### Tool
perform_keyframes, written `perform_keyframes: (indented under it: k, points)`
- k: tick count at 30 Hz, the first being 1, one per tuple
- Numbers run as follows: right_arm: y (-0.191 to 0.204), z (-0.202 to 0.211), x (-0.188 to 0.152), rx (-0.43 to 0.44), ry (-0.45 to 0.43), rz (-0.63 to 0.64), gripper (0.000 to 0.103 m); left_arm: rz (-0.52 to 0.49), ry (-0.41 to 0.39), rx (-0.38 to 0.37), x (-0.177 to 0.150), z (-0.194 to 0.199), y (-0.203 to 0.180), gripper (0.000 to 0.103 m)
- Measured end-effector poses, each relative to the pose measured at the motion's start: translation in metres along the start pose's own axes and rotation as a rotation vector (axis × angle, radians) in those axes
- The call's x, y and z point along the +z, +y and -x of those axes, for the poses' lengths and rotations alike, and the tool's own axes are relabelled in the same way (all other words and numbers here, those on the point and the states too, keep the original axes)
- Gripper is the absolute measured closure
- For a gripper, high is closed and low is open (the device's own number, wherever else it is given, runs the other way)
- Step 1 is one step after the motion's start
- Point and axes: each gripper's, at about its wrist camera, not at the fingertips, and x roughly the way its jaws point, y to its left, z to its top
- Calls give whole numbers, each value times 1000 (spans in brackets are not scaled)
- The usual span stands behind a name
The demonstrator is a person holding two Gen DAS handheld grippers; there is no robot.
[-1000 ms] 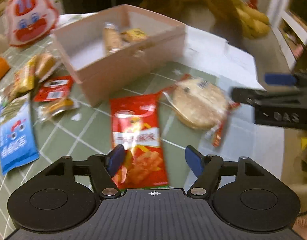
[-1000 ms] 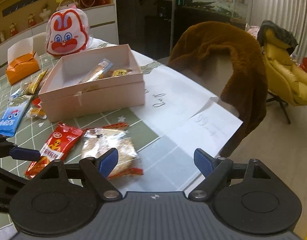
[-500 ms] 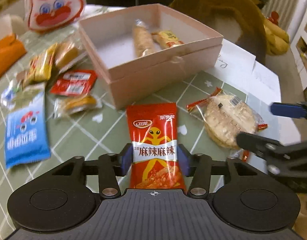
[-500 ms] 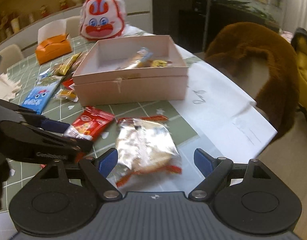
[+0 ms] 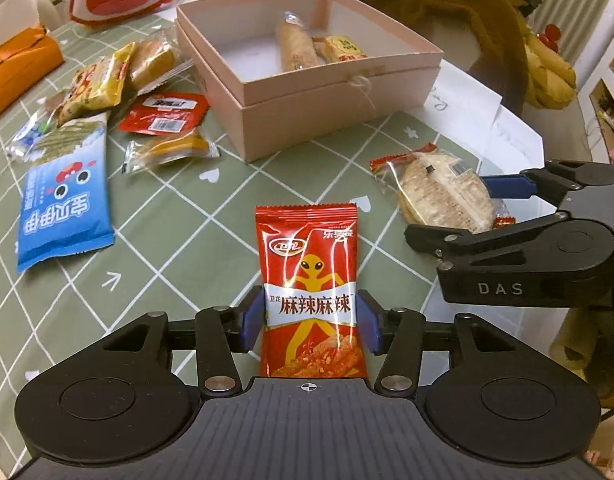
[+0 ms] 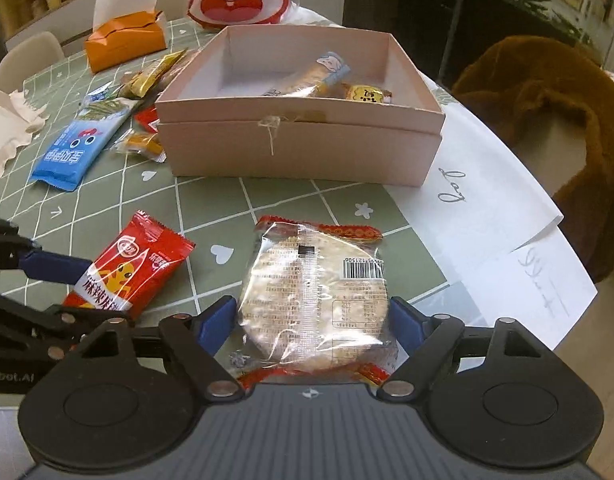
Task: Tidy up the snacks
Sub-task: 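Lift the red spicy strip pack with the left tool while the right tool grips the cracker pack, then carry both packs over the pink box and release them inside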
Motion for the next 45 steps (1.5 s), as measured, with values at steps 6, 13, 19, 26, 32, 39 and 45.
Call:
perform_keyframes:
  k: [6,13,19,26,32,39,45]
  points:
    - [-6,21,2,16,-25,-16,26,-21,-14,19,-1,2,-5,53]
    - [-32,118,63,24,-295,-15,26,141,-277,-130,64,88,27,54]
    - [-62,153,159,53,-414,-72,25,241,-345,-175,155,92,55,52]
    - [-65,87,210,26,-265,-124,25,389,-260,-276,192,-1,92,49]
    - [-55,10,220,124,-154,-148,25,424,-334,-160,182,11,152,49]
    - [-42,-53,220,180,-44,-244,24,429,-261,-87,170,-21,191,49]
    - [-23,-42,188,46,-64,-79,25,441,-258,18,187,-53,186,49]
